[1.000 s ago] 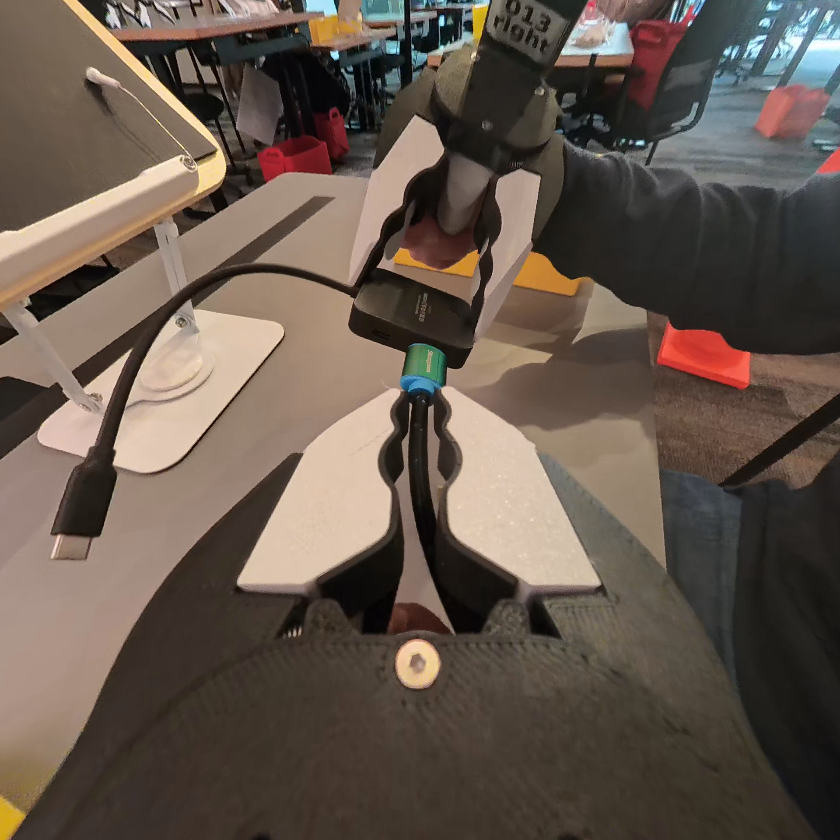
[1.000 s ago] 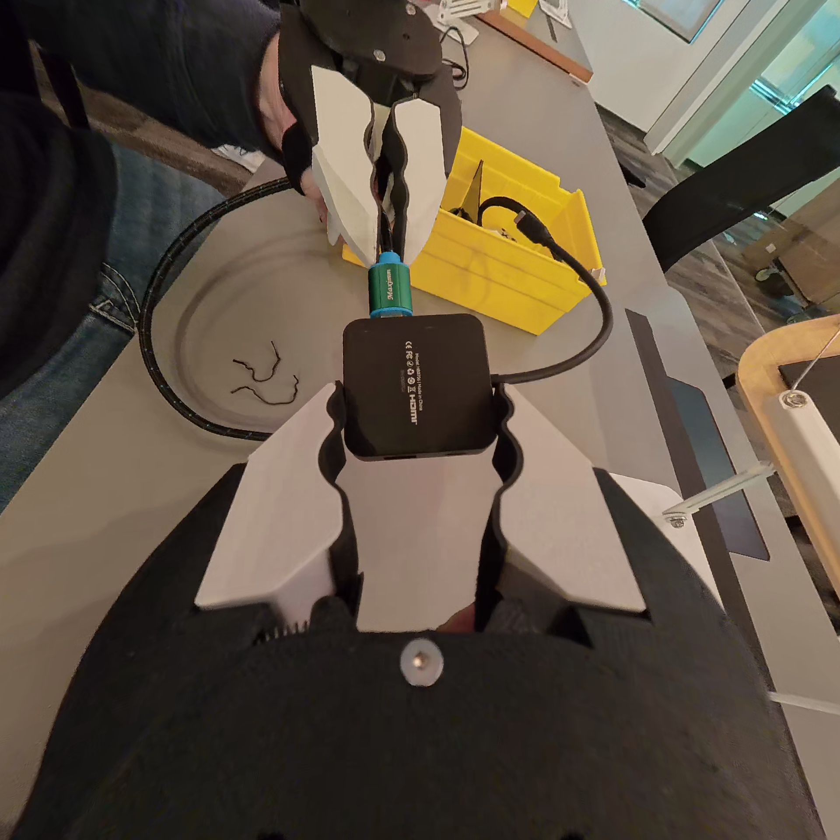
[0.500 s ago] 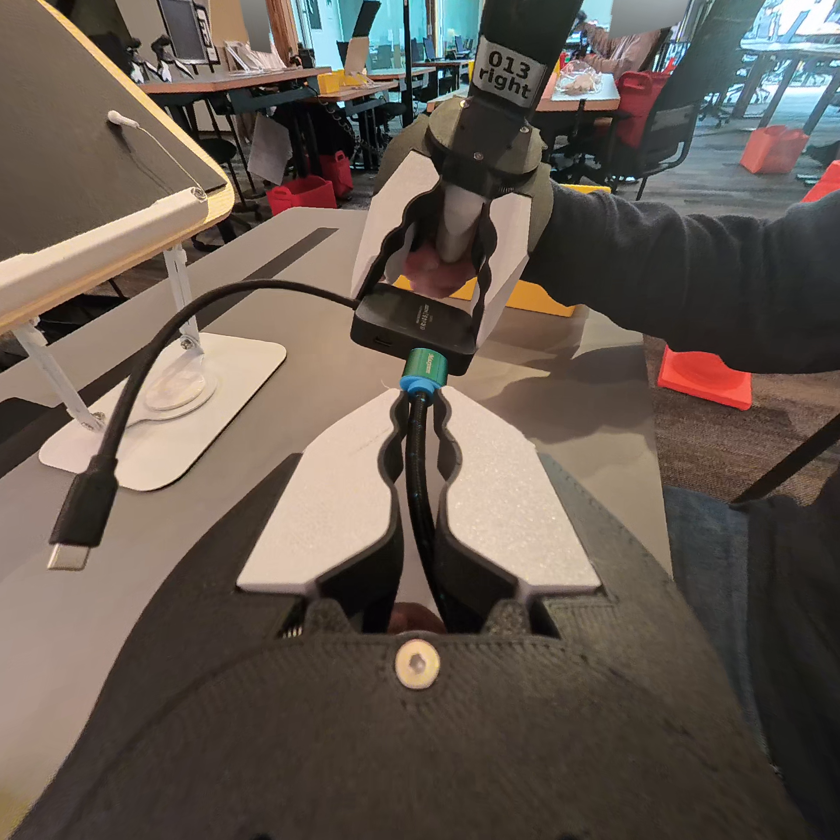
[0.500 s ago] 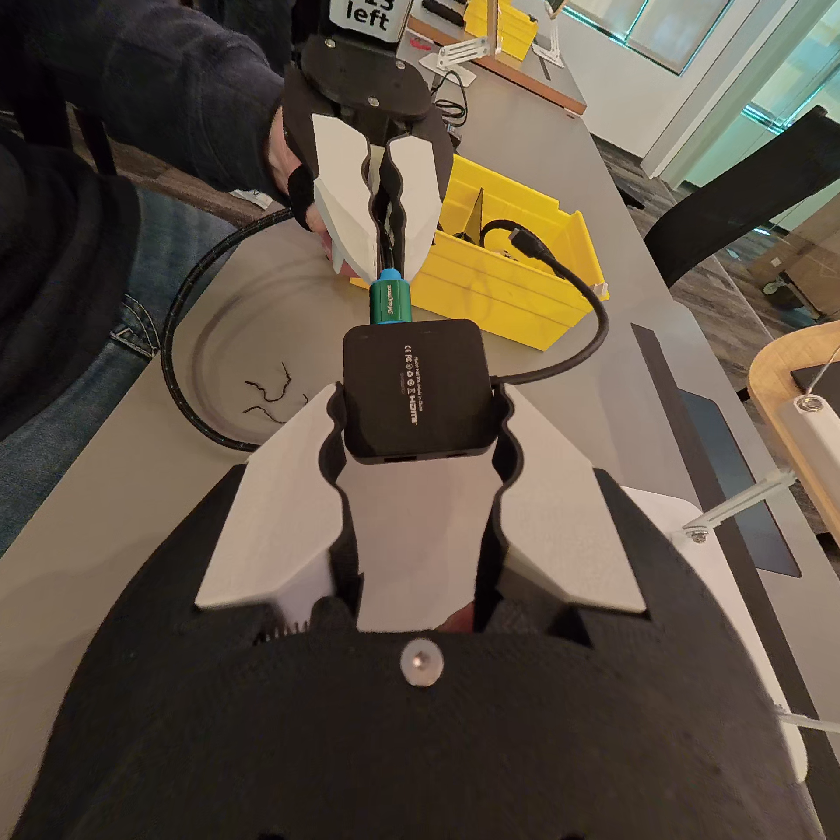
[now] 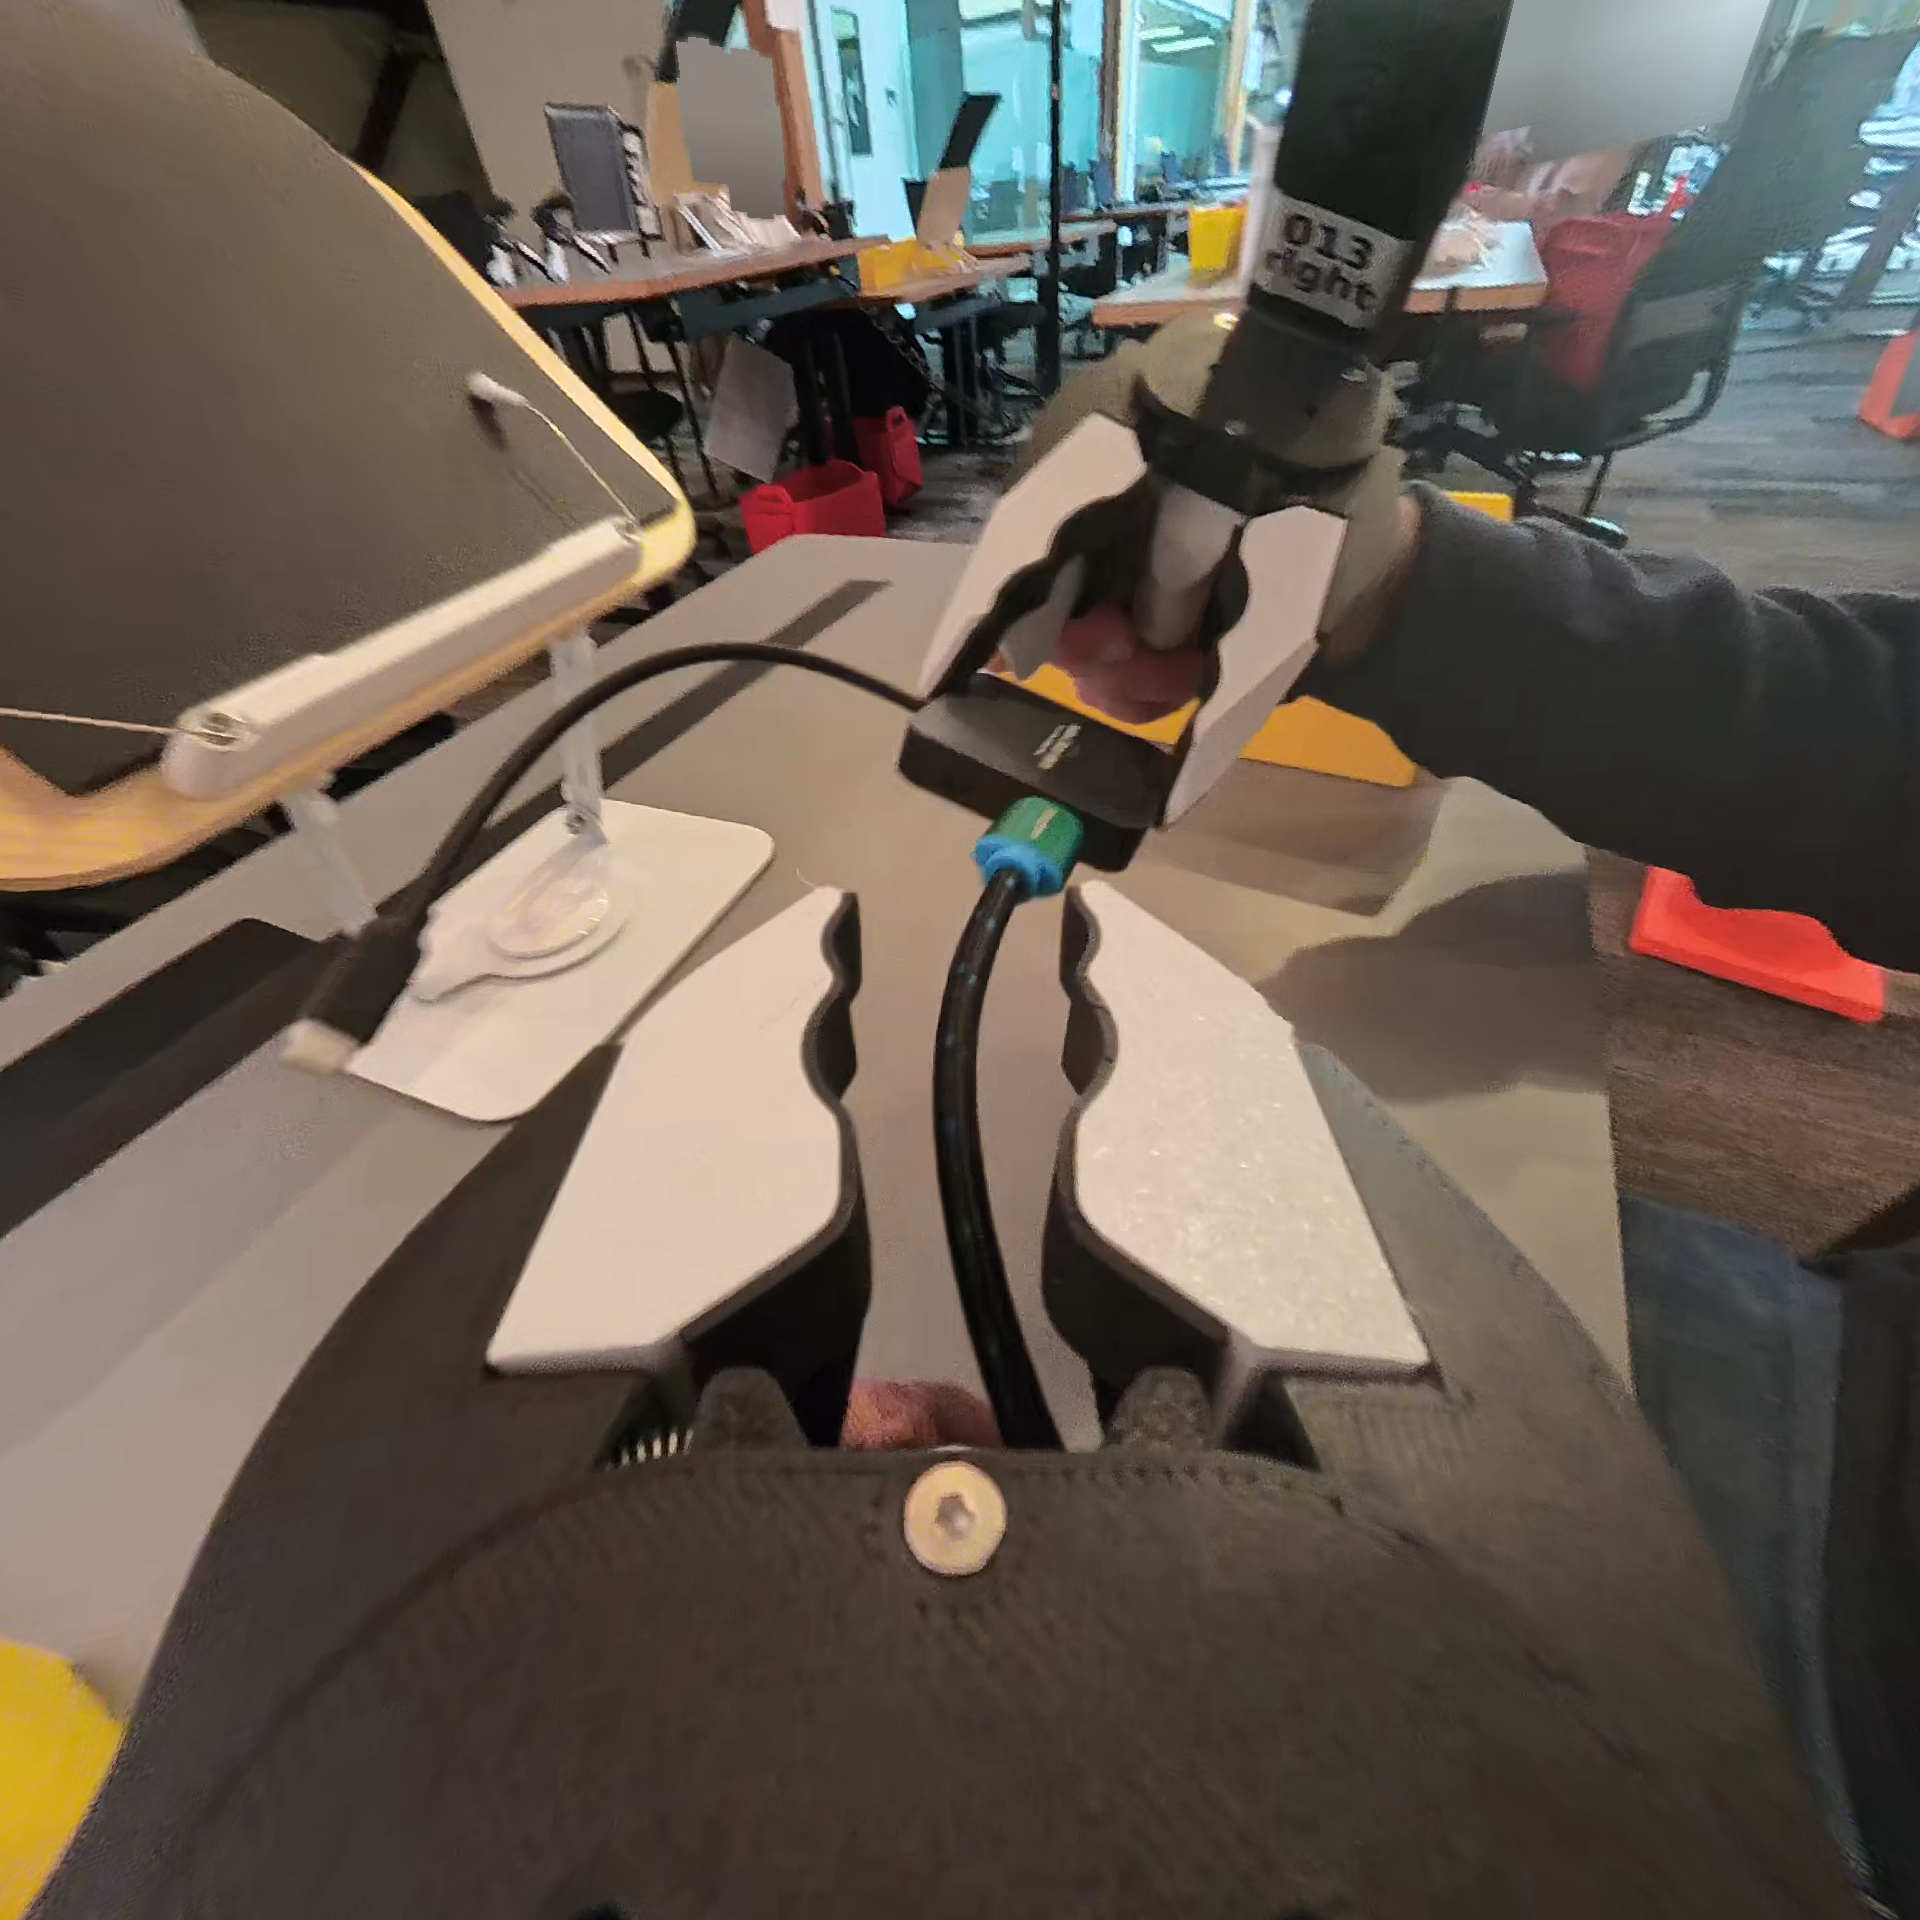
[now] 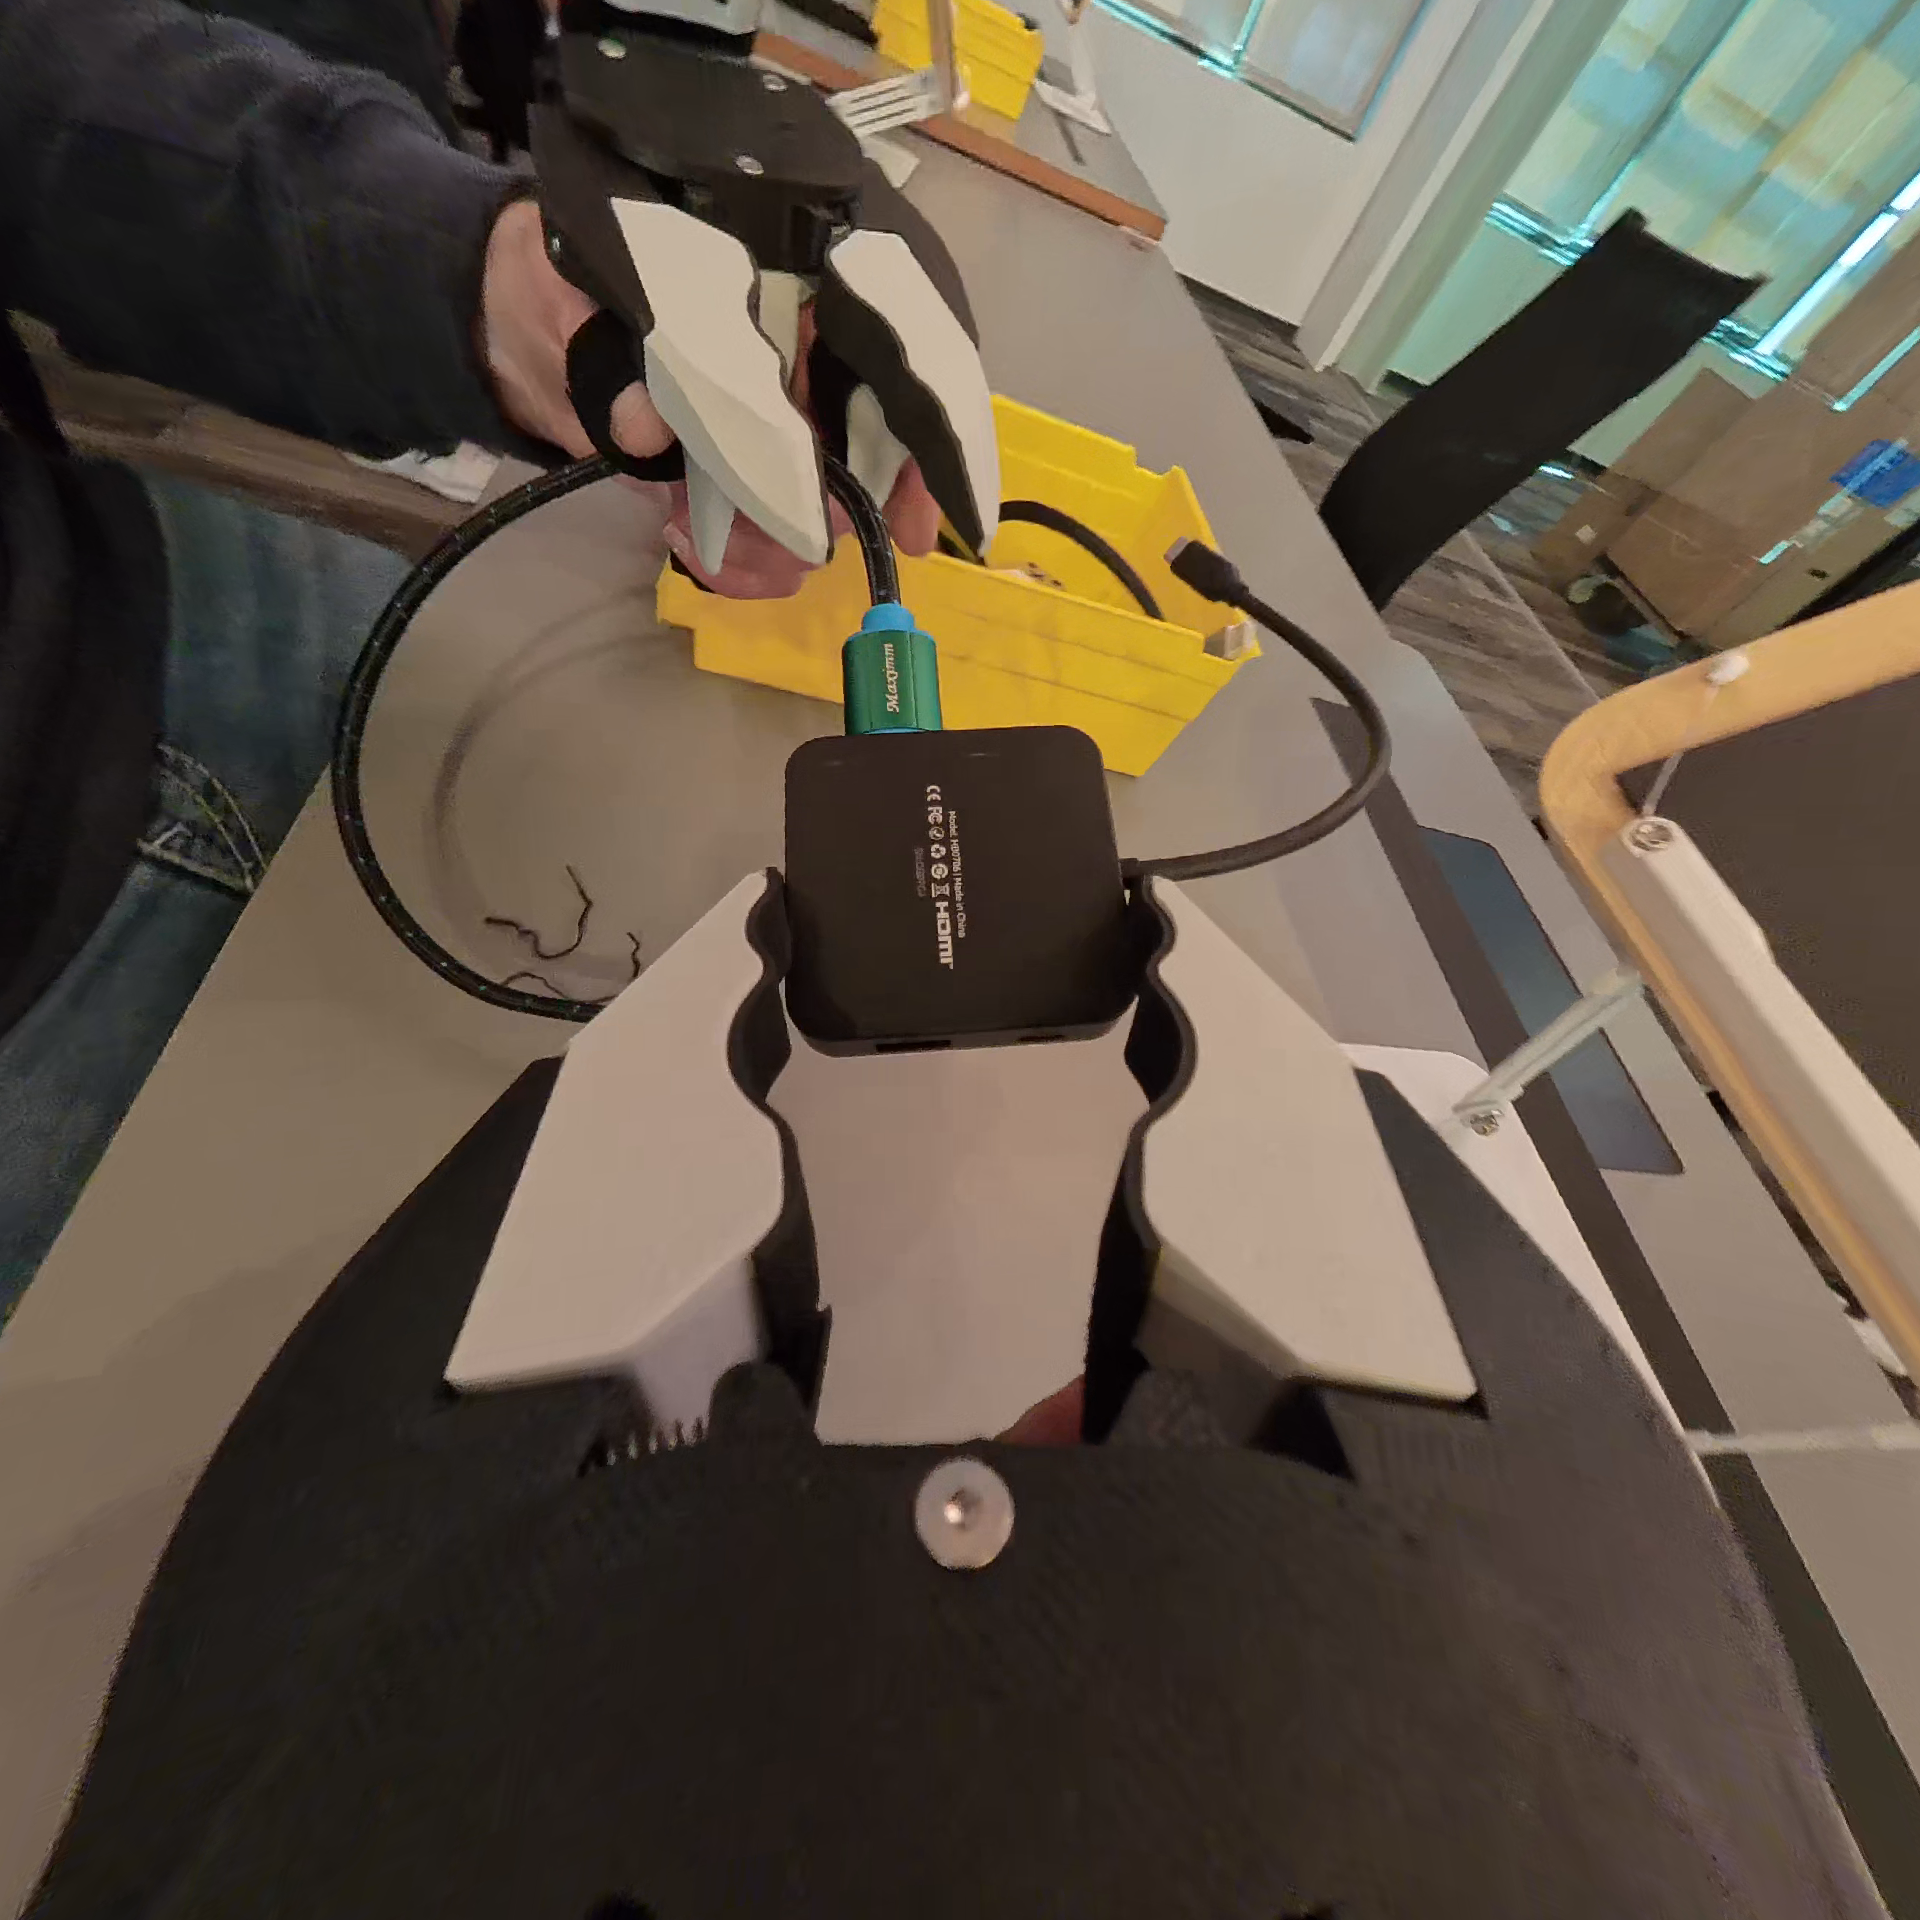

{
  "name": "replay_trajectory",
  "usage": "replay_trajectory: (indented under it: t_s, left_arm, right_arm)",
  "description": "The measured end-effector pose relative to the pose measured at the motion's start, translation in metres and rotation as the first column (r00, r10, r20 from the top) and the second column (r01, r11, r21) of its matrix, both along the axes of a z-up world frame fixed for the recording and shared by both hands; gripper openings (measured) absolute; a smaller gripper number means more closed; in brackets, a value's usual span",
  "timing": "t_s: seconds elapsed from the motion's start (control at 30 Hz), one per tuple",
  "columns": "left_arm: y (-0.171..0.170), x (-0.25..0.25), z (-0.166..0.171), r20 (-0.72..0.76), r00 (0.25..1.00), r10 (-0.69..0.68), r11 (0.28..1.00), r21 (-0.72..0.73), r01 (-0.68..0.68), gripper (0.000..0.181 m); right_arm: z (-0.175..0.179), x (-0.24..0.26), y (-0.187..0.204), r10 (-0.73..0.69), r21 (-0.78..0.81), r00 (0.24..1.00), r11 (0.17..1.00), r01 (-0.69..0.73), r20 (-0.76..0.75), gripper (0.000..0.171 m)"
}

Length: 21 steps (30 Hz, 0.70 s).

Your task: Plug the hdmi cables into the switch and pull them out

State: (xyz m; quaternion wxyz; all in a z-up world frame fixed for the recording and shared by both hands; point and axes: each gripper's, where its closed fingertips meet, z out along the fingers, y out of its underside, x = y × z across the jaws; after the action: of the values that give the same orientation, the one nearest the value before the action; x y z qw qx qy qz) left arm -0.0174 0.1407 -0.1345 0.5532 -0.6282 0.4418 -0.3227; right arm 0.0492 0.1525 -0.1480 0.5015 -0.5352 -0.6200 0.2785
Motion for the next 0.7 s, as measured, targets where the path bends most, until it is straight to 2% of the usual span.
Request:
replay_trajectory:
  t_s: [0.1,0.23,0.33,0.43,0.53,0.7]
  left_arm:
    - [0.004,-0.012,0.022,0.057,0.998,0.036,0.998,0.050,-0.039,0.037]
    - [0.004,-0.027,0.057,0.115,0.991,0.072,0.989,0.123,-0.086,0.037]
    - [0.009,-0.039,0.071,0.136,0.983,0.125,0.978,0.152,-0.146,0.033]
    - [0.011,-0.047,0.077,0.166,0.977,0.137,0.977,0.139,-0.161,0.032]
    - [0.011,-0.050,0.077,0.160,0.977,0.143,0.976,0.142,-0.167,0.031]
    - [0.012,-0.047,0.074,0.131,0.979,0.156,0.972,0.156,-0.176,0.031]
  right_arm:
    - [0.017,0.015,-0.001,-0.078,0.024,0.997,0.997,0.078,-0.011,0.064]
    - [0.057,0.046,-0.006,-0.181,0.059,0.981,0.981,0.184,-0.063,0.063]
    - [0.095,0.077,-0.008,-0.266,0.077,0.955,0.958,0.277,-0.132,0.064]
    - [0.128,0.121,-0.001,-0.397,0.114,0.901,0.901,0.419,-0.176,0.064]
    - [0.152,0.186,0.014,-0.578,0.158,0.789,0.776,0.610,-0.210,0.064]
    - [0.160,0.307,0.028,-0.829,0.221,0.518,0.476,0.851,-0.211,0.064]
